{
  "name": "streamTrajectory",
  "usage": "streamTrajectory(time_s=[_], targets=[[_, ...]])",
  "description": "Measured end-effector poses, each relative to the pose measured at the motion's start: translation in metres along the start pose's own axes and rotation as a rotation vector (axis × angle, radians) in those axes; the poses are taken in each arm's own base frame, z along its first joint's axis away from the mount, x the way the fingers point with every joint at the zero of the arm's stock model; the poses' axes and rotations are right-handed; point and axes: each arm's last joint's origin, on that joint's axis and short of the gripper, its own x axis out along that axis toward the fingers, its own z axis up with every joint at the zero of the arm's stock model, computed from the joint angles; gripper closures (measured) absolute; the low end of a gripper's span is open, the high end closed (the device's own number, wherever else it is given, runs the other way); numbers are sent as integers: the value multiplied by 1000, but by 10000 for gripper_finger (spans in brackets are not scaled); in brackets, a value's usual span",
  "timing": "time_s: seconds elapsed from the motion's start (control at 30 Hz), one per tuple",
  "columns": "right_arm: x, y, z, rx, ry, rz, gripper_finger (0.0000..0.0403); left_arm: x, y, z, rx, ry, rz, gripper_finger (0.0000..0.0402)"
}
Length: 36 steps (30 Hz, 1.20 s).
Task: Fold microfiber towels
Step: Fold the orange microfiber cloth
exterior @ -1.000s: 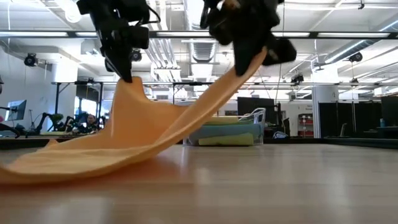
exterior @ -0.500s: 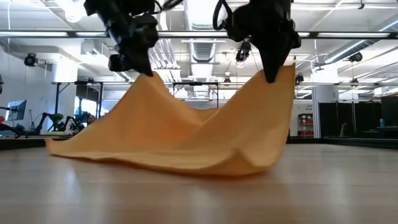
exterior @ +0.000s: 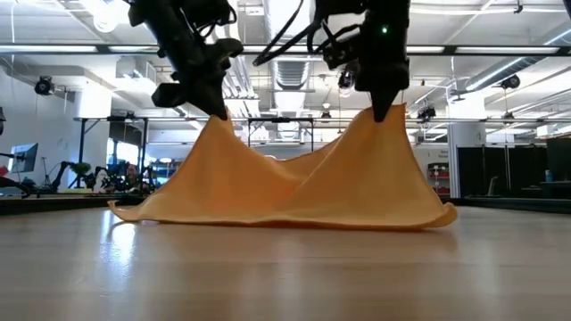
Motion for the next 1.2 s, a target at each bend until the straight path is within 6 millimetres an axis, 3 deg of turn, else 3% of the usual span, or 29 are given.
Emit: streamTrajectory(time_s=[0.23, 0.67, 0.93, 1.1, 1.2], targets=[[12, -2, -1, -145, 30, -8, 394, -3, -19, -17, -45, -82, 68, 395], [30, 18, -6, -248, 1, 71, 394, -10, -45, -44, -124, -91, 25, 395], [16, 13, -13, -244, -39, 87, 394, -12, -50, -50, -121, -85, 7, 395], [-8, -5, -24, -151, -99, 173, 394, -12, -50, -50, 78, -85, 18, 395], [-26, -13, -34, -134, -139, 293, 394, -15, -51, -53, 194, 1, -64, 395]])
